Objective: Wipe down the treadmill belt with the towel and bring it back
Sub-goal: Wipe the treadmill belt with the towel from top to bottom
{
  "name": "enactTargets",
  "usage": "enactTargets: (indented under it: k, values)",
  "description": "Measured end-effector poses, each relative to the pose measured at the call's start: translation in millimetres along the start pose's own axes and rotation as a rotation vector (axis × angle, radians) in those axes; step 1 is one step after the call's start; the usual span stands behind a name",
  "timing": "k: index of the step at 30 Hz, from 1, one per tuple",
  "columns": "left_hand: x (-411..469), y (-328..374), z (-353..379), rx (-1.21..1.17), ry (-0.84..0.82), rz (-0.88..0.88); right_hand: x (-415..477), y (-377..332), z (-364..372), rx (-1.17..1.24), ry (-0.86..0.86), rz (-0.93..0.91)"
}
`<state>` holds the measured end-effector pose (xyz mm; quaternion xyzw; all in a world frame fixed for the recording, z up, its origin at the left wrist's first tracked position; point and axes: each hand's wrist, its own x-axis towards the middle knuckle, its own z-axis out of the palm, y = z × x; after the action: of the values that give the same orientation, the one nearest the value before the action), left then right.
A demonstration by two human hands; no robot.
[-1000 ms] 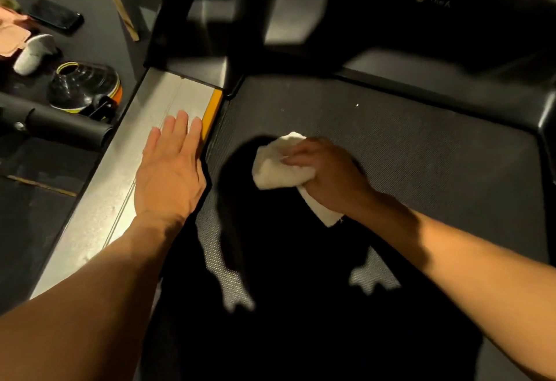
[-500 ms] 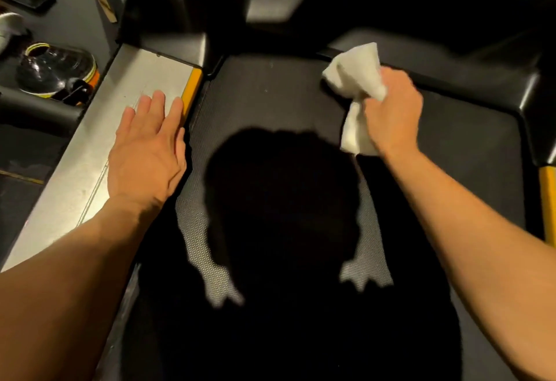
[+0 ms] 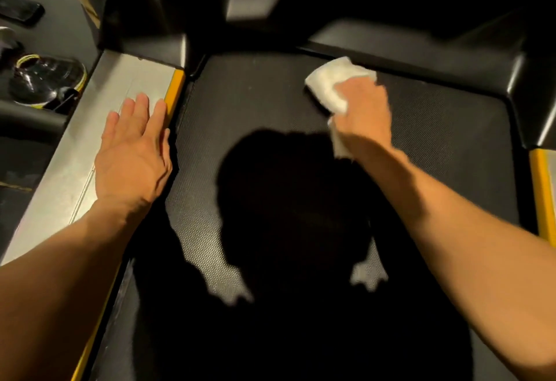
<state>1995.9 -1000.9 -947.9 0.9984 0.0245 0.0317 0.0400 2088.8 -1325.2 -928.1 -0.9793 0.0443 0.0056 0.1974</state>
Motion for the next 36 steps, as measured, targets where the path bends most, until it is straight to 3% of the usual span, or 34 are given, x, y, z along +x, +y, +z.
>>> enactTargets:
  k: [2,4,5,8,10,12,15,17,18,22,25,27,30,31,36]
  values:
    - [1,1,-3,0.001,-0.008,-0.003,-40,-14,12,0.026,-0.162,-0.299]
    - [3,1,-5,0.024,-0.015,0.012,-56,-19,6,0.135,-0.156,-0.547]
    - [5,2,-8,0.038,-0.026,0.026,-47,-18,-4,0.158,-0.098,-0.49]
    - [13,11,-17,0.04,-0.105,-0.02,4,12,-18,0.105,0.088,-0.072]
    - [20,20,-25,0.036,-0.143,-0.09,18,21,-16,0.027,0.122,0.052]
    - [25,33,-30,0.039,-0.124,-0.145,9,7,-3,-0.027,0.034,0.015]
    - [22,56,-34,-0.125,-0.013,-0.139,-34,-24,14,0.065,-0.18,-0.239]
    - [15,72,-32,-0.265,-0.059,-0.089,-66,-31,15,0.113,-0.183,-0.459]
    - [12,79,-30,-0.28,-0.113,-0.056,-69,-26,9,0.13,-0.144,-0.47]
    - [5,93,-25,-0.132,-0.404,0.023,-11,25,-17,0.072,0.024,-0.091]
    - [11,91,-31,-0.118,-0.548,-0.009,-4,36,-14,-0.056,-0.028,-0.035]
    - [17,91,-34,-0.084,-0.611,-0.009,-38,25,-5,-0.086,-0.169,-0.245]
    - [21,100,-38,-0.018,-0.68,-0.011,-94,19,-14,0.071,-0.416,-0.71]
    - [21,105,-39,0.001,-0.695,-0.01,-94,19,-23,0.062,-0.423,-0.724]
    - [22,125,-36,0.076,-0.708,-0.079,-32,54,-45,-0.053,0.01,-0.055]
